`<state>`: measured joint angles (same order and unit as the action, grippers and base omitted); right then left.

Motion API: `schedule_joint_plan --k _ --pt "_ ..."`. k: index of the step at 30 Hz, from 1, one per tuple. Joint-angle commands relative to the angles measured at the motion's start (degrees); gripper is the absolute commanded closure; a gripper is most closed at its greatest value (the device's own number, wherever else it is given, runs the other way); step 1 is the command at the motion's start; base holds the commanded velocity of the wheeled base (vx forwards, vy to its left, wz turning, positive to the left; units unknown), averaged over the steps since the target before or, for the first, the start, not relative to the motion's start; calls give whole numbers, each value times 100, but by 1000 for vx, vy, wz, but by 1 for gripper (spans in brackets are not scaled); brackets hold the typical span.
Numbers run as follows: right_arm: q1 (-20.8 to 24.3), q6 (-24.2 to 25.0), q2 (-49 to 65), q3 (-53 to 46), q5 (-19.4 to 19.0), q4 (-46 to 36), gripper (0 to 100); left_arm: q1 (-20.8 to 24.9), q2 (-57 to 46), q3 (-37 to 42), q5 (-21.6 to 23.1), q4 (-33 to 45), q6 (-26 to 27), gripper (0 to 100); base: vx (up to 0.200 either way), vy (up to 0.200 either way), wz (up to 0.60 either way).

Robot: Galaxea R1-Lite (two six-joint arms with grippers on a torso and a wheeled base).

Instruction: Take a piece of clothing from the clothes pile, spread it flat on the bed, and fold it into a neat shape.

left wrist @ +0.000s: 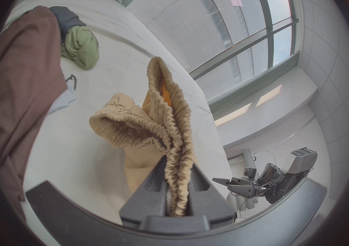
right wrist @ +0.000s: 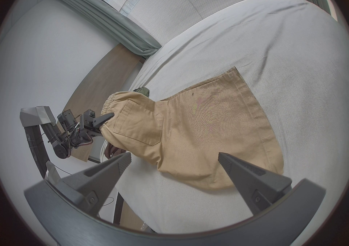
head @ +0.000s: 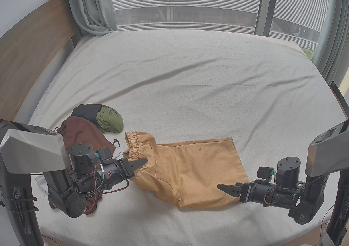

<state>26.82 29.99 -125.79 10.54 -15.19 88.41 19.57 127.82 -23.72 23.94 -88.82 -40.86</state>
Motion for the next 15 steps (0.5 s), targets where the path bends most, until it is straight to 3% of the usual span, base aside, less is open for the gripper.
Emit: schedule_joint_plan --k 1,15 --pt "-10 -2 46 0 -2 1 0 223 41 -203 -21 5 -9 100 0 0 0" --pt "-36 -2 231 -44 -2 1 0 900 428 -1029 -83 58 -387 100 0 0 0"
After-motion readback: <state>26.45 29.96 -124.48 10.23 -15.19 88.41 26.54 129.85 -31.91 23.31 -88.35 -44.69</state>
